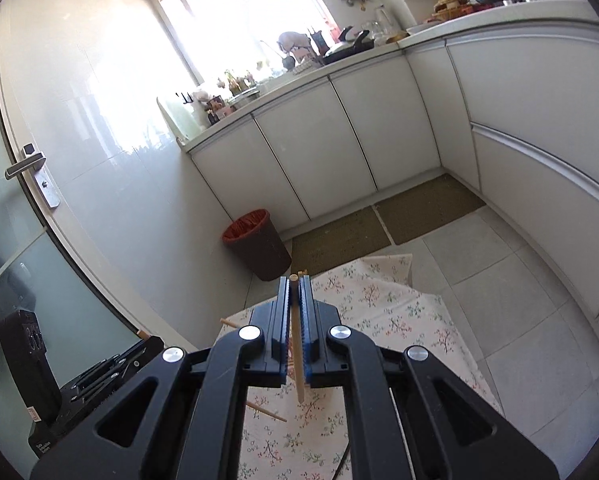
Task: Organize utensils
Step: 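Carry both chopsticks over the pink basket and open the left gripper to drop its chopstick, then open the right gripper to drop its chopstick into the basket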
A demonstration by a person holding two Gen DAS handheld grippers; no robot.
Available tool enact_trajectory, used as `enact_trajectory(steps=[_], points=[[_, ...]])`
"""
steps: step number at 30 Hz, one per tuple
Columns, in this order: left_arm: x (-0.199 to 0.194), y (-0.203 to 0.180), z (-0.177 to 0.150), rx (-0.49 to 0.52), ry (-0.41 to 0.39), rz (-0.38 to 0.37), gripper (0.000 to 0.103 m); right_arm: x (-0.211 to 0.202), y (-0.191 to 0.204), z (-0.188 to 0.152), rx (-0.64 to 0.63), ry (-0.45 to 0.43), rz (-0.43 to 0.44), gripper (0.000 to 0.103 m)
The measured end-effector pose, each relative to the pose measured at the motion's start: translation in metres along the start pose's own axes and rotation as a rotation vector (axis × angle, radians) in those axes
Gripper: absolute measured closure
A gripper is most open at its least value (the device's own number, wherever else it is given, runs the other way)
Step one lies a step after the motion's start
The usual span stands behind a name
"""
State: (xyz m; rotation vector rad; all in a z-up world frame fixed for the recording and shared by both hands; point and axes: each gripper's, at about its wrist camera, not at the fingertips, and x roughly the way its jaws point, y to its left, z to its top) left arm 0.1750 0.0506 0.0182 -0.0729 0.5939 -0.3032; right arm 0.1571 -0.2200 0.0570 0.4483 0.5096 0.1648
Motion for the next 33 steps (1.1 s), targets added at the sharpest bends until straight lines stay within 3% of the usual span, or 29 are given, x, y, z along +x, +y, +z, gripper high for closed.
enact_trajectory(steps=[10,17,19,25,33], points=[[0.040,0.001,0.041,-0.008,-0.089,0.109,0.097,0.046,0.020,0.026,-0.048,-0.035,0.024,0.098],[0.094,0.017,0.030,-0.030,-0.042,0.148,0.095,0.094,0.019,0.018,-0.079,-0.001,0.018,0.098],[0.107,0.026,0.022,-0.055,-0.008,0.126,0.085,0.107,0.018,0.012,-0.083,0.016,0.020,0.098],[0.097,0.054,0.012,-0.158,-0.054,0.093,0.077,0.139,0.024,-0.003,-0.128,0.031,0.009,0.098],[0.084,0.066,0.014,-0.155,-0.085,0.161,0.075,0.171,0.037,-0.019,-0.177,0.055,-0.004,0.098]])
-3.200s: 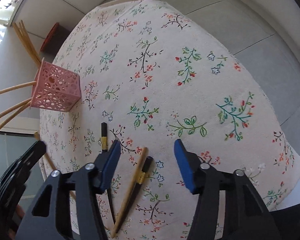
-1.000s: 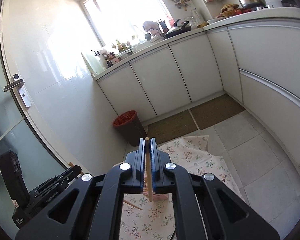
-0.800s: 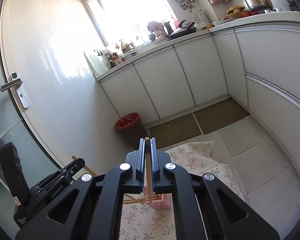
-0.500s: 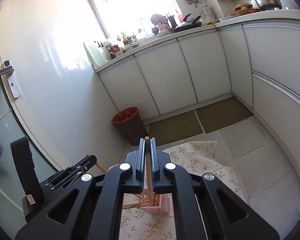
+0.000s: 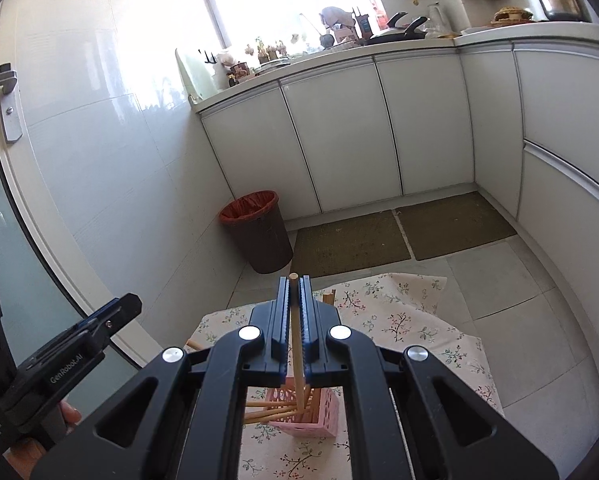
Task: Organize utensils
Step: 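Open the right gripper to drop its chopstick into the basket, then move both open tools toward the two black gold-banded chopsticks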
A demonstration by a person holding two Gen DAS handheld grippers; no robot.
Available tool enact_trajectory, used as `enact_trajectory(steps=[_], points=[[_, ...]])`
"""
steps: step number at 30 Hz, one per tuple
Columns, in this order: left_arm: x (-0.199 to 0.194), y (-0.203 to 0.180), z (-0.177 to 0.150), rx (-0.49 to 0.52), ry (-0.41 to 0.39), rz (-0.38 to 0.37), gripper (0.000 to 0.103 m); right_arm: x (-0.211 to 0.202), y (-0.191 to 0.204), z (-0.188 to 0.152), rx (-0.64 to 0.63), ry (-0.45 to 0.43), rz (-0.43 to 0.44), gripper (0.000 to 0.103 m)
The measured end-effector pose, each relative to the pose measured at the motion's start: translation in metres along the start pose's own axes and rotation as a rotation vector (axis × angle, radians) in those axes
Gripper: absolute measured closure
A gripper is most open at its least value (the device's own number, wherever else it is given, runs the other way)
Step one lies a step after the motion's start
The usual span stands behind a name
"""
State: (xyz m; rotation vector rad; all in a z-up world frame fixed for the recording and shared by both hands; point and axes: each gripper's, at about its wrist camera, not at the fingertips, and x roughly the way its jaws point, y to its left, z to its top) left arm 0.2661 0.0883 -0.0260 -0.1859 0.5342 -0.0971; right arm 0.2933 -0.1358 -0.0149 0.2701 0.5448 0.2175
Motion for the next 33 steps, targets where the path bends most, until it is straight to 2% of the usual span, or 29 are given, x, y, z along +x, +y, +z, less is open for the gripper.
enact_trajectory(steps=[4,6,8,9,12,16,18,22,24,25,27,28,29,30,31,33], points=[[-0.001,0.004,0.000,0.001,-0.007,0.020,0.074,0.016,0.004,-0.011,-0.034,0.006,-0.007,0.097],[-0.002,0.003,0.001,0.008,-0.009,0.030,0.073,0.028,0.005,-0.018,-0.044,0.040,0.004,0.094],[-0.005,0.002,0.001,0.016,-0.020,0.045,0.067,0.033,0.004,-0.022,-0.028,0.063,0.014,0.091],[-0.008,0.002,0.002,0.020,-0.032,0.053,0.063,0.031,0.004,-0.022,-0.026,0.060,0.013,0.086],[-0.017,-0.001,0.003,0.041,-0.065,0.078,0.059,0.017,0.007,-0.015,-0.030,0.024,0.001,0.074],[-0.030,-0.006,0.004,0.057,-0.090,0.088,0.056,-0.009,0.011,-0.005,-0.030,-0.018,-0.004,0.072],[-0.036,-0.008,0.005,0.063,-0.104,0.090,0.052,-0.019,0.012,-0.002,-0.025,-0.033,-0.010,0.067],[-0.046,-0.012,0.006,0.077,-0.113,0.086,0.050,-0.035,0.013,-0.001,-0.020,-0.043,-0.032,0.064],[-0.053,-0.015,0.005,0.082,-0.126,0.087,0.039,-0.044,0.011,-0.003,-0.003,-0.054,-0.043,0.048],[-0.056,-0.016,0.005,0.084,-0.134,0.089,0.036,-0.049,0.008,-0.004,0.012,-0.063,-0.048,0.043],[-0.064,-0.019,0.003,0.091,-0.149,0.088,0.027,-0.061,0.001,-0.007,0.055,-0.088,-0.059,0.020],[-0.068,-0.022,0.002,0.096,-0.152,0.089,0.025,-0.068,-0.004,-0.010,0.081,-0.103,-0.069,0.016],[-0.070,-0.023,0.000,0.100,-0.153,0.089,0.018,-0.074,-0.009,-0.013,0.103,-0.110,-0.080,0.009],[-0.073,-0.025,-0.003,0.102,-0.156,0.091,0.009,-0.078,-0.014,-0.017,0.118,-0.108,-0.093,0.007],[-0.074,-0.027,-0.005,0.102,-0.160,0.094,0.007,-0.081,-0.019,-0.021,0.129,-0.098,-0.114,0.007],[-0.074,-0.030,-0.014,0.101,-0.142,0.084,0.007,-0.085,-0.031,-0.033,0.140,-0.063,-0.175,0.007]])
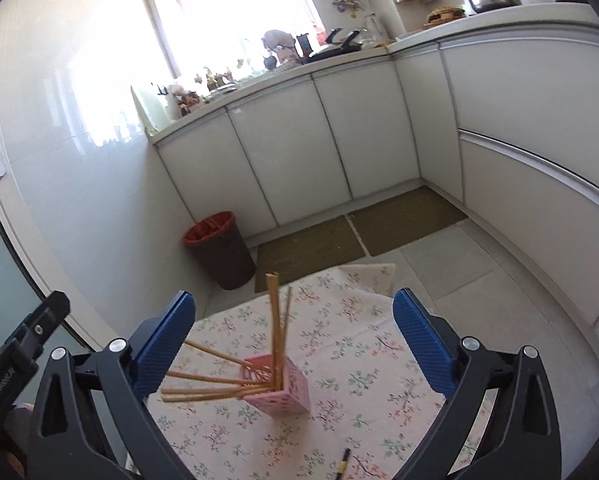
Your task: Organize utensils
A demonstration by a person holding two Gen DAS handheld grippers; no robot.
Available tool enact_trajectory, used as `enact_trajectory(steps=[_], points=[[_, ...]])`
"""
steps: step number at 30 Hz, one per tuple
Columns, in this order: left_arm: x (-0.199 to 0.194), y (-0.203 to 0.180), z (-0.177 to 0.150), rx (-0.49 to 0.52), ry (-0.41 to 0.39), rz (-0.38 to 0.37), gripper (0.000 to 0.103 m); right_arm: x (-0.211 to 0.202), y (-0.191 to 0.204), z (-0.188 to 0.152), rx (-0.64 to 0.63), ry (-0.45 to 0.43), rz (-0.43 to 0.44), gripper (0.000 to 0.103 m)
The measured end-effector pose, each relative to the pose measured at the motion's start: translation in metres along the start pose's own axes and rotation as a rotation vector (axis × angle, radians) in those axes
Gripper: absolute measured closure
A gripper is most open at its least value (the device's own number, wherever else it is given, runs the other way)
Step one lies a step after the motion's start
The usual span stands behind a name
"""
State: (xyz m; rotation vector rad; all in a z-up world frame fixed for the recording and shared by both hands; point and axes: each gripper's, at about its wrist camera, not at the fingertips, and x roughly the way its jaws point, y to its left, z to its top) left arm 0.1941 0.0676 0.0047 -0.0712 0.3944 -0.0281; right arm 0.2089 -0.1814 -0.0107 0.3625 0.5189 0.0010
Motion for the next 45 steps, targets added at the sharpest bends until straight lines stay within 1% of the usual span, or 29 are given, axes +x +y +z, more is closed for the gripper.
enact_trajectory(steps=[2,6,8,11,13,18,20,22,24,27,29,32,34,37,40,41,42,43,44,45], points=[[0.004,-0.005,-0.010,0.010,0.046,-0.021,0.007,-0.001,-0.017,-0.013,0.002,0.042,-0.054,0.007],[0.011,-0.017,-0.032,0.046,0.128,-0.033,0.007,-0.001,-0.050,-0.043,0.024,0.138,-0.118,0.007],[0.015,-0.022,-0.045,0.062,0.183,-0.062,0.007,-0.001,-0.068,-0.059,0.054,0.189,-0.143,0.007],[0.024,-0.033,-0.071,0.096,0.290,-0.120,0.007,-0.001,-0.095,-0.087,0.107,0.273,-0.165,0.007],[0.033,-0.047,-0.091,0.145,0.373,-0.154,0.007,-0.001,-0.107,-0.106,0.130,0.322,-0.186,0.007],[0.066,-0.085,-0.149,0.276,0.629,-0.246,0.007,-0.002,-0.148,-0.144,0.200,0.438,-0.259,0.007],[0.083,-0.095,-0.170,0.308,0.729,-0.259,0.007,-0.003,-0.164,-0.156,0.230,0.471,-0.295,0.007],[0.105,-0.100,-0.190,0.295,0.841,-0.257,0.007,-0.004,-0.175,-0.161,0.254,0.493,-0.326,0.007],[0.124,-0.099,-0.207,0.249,0.948,-0.272,0.007,-0.004,-0.185,-0.166,0.278,0.510,-0.340,0.007],[0.149,-0.101,-0.228,0.199,1.063,-0.279,0.007,-0.005,-0.190,-0.168,0.292,0.524,-0.346,0.007],[0.159,-0.107,-0.235,0.192,1.107,-0.286,0.007,-0.005,-0.190,-0.169,0.292,0.532,-0.342,0.007],[0.172,-0.113,-0.242,0.195,1.134,-0.260,0.007,-0.004,-0.188,-0.171,0.286,0.547,-0.336,0.007],[0.180,-0.116,-0.248,0.201,1.160,-0.260,0.007,-0.003,-0.189,-0.172,0.284,0.557,-0.333,0.007],[0.185,-0.117,-0.250,0.193,1.138,-0.233,0.007,-0.002,-0.191,-0.174,0.289,0.573,-0.334,0.007],[0.188,-0.120,-0.247,0.211,1.113,-0.230,0.008,-0.001,-0.194,-0.176,0.299,0.584,-0.342,0.007],[0.189,-0.122,-0.248,0.227,1.105,-0.220,0.013,0.000,-0.195,-0.176,0.302,0.587,-0.345,0.007],[0.192,-0.124,-0.249,0.236,1.108,-0.214,0.020,0.000,-0.197,-0.177,0.303,0.590,-0.347,0.007],[0.194,-0.125,-0.252,0.241,1.121,-0.214,0.024,0.001,-0.197,-0.178,0.304,0.595,-0.350,0.007],[0.197,-0.128,-0.255,0.241,1.136,-0.215,0.037,0.001,-0.198,-0.178,0.306,0.599,-0.350,0.007],[0.198,-0.128,-0.256,0.250,1.133,-0.206,0.040,0.001,-0.198,-0.179,0.307,0.601,-0.350,0.007]])
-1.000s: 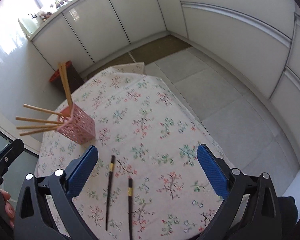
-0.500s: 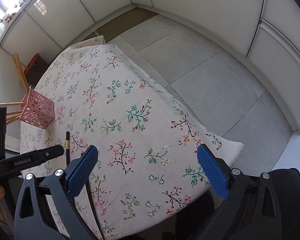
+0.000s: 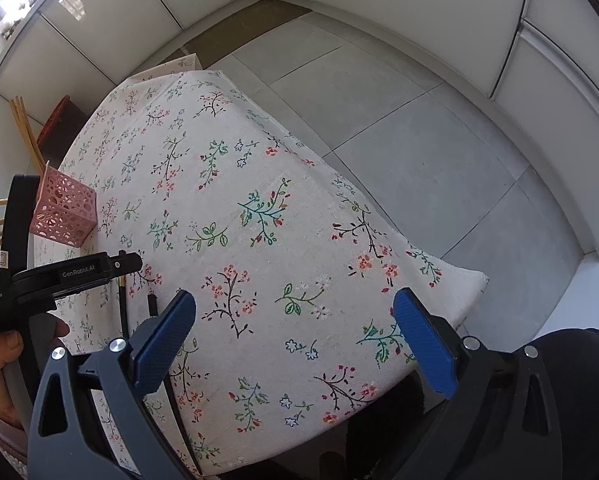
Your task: Organize utensils
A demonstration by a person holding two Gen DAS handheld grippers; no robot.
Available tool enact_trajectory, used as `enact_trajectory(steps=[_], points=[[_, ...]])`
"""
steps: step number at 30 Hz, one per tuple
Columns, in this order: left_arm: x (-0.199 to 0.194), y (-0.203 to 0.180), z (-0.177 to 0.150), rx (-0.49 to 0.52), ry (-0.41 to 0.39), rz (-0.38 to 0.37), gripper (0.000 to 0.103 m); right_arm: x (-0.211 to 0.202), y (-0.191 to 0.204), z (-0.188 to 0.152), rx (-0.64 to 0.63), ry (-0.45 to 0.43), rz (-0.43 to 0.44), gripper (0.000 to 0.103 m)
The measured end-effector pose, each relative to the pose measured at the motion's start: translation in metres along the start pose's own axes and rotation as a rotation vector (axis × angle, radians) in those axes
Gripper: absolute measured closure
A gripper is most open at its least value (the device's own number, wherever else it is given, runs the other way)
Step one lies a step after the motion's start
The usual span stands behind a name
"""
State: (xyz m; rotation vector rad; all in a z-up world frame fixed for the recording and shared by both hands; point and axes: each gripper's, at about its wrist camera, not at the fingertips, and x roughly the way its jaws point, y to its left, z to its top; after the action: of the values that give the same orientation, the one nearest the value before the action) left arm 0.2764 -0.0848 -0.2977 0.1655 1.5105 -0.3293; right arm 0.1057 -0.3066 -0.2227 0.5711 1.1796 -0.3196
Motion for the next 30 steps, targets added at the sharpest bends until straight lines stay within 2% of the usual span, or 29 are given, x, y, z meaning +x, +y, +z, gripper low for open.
enact_trajectory(steps=[1,2,3,10,12,18,21,27,30], points=[[-0.001,-0.001,0.000,0.008,-0.015,0.012,0.042,0.000,0.000,0.000,-0.001,0.002,0.000,0.007],[-0.002,-0.003,0.001,0.019,-0.019,0.027,0.053,0.001,0.000,0.000,-0.002,0.002,-0.002,0.007],[-0.001,-0.004,0.001,0.023,-0.020,0.042,0.058,0.001,0.001,0.000,-0.005,0.004,-0.003,0.007],[-0.005,-0.006,-0.001,0.054,-0.011,0.062,0.076,0.004,0.004,-0.002,-0.011,0.018,-0.005,0.007],[-0.007,-0.011,-0.008,0.072,-0.011,0.056,0.095,0.005,0.006,-0.003,-0.016,0.021,-0.003,0.007],[-0.018,-0.014,-0.031,0.096,-0.040,0.087,0.097,0.004,0.014,-0.005,-0.034,0.029,0.004,0.007],[-0.035,-0.006,-0.045,0.087,-0.069,0.069,0.097,0.008,0.025,-0.007,-0.048,0.047,0.011,0.007],[-0.084,0.024,-0.087,0.085,-0.168,0.044,0.097,0.030,0.080,-0.021,-0.157,0.088,0.004,0.007],[-0.106,0.039,-0.103,0.068,-0.222,0.049,0.097,0.041,0.112,-0.034,-0.246,0.090,-0.027,0.007]])
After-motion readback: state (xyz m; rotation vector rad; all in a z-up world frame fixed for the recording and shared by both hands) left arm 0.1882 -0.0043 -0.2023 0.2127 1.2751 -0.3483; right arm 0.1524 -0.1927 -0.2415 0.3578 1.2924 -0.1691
